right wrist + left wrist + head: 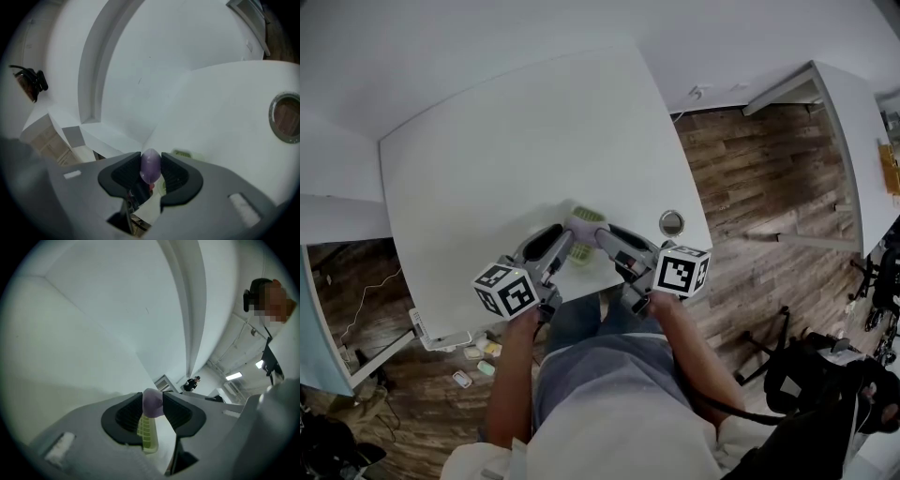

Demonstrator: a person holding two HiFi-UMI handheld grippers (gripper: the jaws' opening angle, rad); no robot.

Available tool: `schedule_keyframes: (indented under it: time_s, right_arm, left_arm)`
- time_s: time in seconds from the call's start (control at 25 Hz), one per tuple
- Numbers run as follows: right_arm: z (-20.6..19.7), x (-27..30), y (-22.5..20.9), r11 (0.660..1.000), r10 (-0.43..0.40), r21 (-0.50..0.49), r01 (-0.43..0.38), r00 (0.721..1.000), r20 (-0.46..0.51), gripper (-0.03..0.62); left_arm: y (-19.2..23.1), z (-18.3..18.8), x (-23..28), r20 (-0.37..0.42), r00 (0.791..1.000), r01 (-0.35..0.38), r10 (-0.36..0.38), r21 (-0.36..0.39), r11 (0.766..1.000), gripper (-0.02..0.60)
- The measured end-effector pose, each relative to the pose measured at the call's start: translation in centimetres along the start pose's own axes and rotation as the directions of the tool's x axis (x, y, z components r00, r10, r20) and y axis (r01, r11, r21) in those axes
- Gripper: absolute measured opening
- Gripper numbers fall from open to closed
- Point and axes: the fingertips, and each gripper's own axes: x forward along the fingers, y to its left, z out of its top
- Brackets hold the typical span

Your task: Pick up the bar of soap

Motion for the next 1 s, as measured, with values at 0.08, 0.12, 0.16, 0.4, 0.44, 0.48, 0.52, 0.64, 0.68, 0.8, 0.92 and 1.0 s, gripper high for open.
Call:
schedule_keyframes:
  time_s: [0.08,0.12,0.16,0.4,0.44,0.48,0.52,0.64,0.68,0.8,0.92,1.0]
  right_arm:
    - [0.0,0.0,-0.1,1.0,-0.013,-0.016,0.013,1.0,-0.005,0.138]
    - [0.1,0.0,-0.1,1.0,-0.012,-0.013,0.012,1.0,-0.003,0.138]
    - [0.3,0.0,0.0,1.0,-0.006,-0.006,0.006,1.0,0.002,0.138]
    - [0.6,0.0,0.7,1.0,0.015,-0.002,-0.015,1.0,0.005,0.138]
    - [0.7,0.0,0.7,1.0,0.014,-0.002,-0.014,1.0,0.005,0.138]
    - [0.7,0.0,0.7,1.0,0.013,-0.002,-0.013,1.0,0.005,0.138]
    - [0.8,0.0,0.6,1.0,0.01,-0.004,-0.01,1.0,0.004,0.138]
    - [1.1,0.2,0.5,1.0,0.007,-0.013,-0.007,1.0,0.0,0.138]
    - [1.2,0.2,0.4,1.0,0.007,-0.015,-0.007,1.0,0.0,0.138]
    - [1.0,0.1,0.4,1.0,0.004,-0.014,-0.004,1.0,0.007,0.138]
    - [1.3,-0.2,0.2,1.0,-0.007,-0.012,0.007,1.0,0.021,0.138]
    - [1.8,-0.4,0.6,1.0,-0.008,-0.009,0.008,0.999,0.033,0.138]
  left_arm:
    - [0.1,-0.1,0.1,-0.012,1.0,-0.026,0.027,0.045,0.999,0.14]
    - [0.0,0.0,0.1,-0.009,1.0,-0.024,0.025,0.043,0.999,0.14]
    - [0.0,0.1,0.1,0.0,1.0,-0.012,0.012,0.02,1.0,0.141]
    - [-0.2,0.3,0.0,0.019,0.999,0.035,-0.034,-0.054,0.998,0.141]
    - [-0.3,0.4,0.1,0.018,0.999,0.033,-0.032,-0.051,0.998,0.141]
    - [-0.3,0.4,0.2,0.016,0.999,0.03,-0.029,-0.047,0.998,0.141]
    - [-0.3,0.5,0.3,0.015,1.0,0.025,-0.024,-0.041,0.999,0.141]
    - [-0.2,0.7,0.5,0.018,1.0,0.015,-0.014,-0.032,0.999,0.14]
    - [-0.2,0.7,0.6,0.022,1.0,0.013,-0.012,-0.032,0.999,0.138]
    - [-0.3,0.7,0.1,0.031,0.999,-0.015,0.015,-0.001,1.0,0.107]
    - [-0.5,1.0,-0.5,0.05,0.997,-0.052,0.05,0.037,0.998,0.061]
    - [-0.6,1.0,-0.7,0.05,0.997,-0.066,0.064,0.049,0.997,0.026]
